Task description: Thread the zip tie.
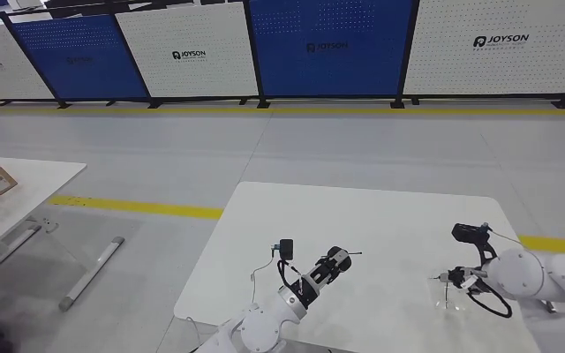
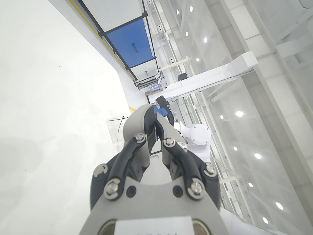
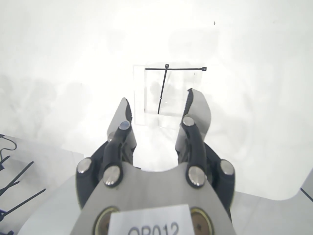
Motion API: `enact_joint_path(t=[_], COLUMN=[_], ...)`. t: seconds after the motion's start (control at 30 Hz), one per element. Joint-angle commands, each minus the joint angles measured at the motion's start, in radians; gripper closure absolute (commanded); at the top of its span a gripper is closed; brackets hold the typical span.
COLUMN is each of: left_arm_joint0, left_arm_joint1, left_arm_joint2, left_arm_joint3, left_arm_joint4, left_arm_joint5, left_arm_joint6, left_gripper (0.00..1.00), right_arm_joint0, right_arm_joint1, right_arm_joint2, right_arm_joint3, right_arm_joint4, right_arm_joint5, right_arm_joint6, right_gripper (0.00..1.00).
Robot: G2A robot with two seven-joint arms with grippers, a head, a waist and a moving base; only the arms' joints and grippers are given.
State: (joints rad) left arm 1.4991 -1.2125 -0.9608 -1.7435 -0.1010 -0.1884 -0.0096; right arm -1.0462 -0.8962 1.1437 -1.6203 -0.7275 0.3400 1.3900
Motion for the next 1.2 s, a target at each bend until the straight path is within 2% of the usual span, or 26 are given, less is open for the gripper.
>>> enact_joint_path(t=[0.0, 0.13, 0.2, 0.5, 0.73, 1.17], left_arm_joint0=[0.0, 0.0, 0.0, 0.0, 0.0, 0.0], left_arm_joint1=[0.0, 0.0, 0.0, 0.0, 0.0, 0.0], left_arm_joint2=[0.0, 0.0, 0.0, 0.0, 0.0, 0.0], left_arm_joint3=[0.0, 0.0, 0.0, 0.0, 0.0, 0.0], left_arm_joint4=[0.0, 0.0, 0.0, 0.0, 0.0, 0.0], left_arm_joint5=[0.0, 0.0, 0.0, 0.0, 0.0, 0.0], left_arm_joint6=[0.0, 0.0, 0.0, 0.0, 0.0, 0.0], left_gripper=[1.0, 1.0, 1.0, 1.0, 1.0, 1.0], right_arm_joint0=[0.004, 0.018, 0.028, 0.082, 0.102, 0.124], right_arm_joint1=[0.0, -0.001, -0.002, -0.012, -0.016, -0.016], right_arm_joint2=[-0.007, -0.034, -0.053, -0.138, -0.182, -0.21], right_arm_joint3=[0.008, 0.026, 0.036, 0.102, 0.127, 0.165], right_arm_joint4=[-0.001, -0.006, -0.006, 0.005, 0.008, 0.041], right_arm_joint5=[0.0, 0.0, 0.0, 0.0, 0.0, 0.0], right_arm_joint6=[0.0, 0.0, 0.0, 0.0, 0.0, 0.0], right_gripper=[0.67, 0.72, 0.78, 0.7, 0.66, 0.74])
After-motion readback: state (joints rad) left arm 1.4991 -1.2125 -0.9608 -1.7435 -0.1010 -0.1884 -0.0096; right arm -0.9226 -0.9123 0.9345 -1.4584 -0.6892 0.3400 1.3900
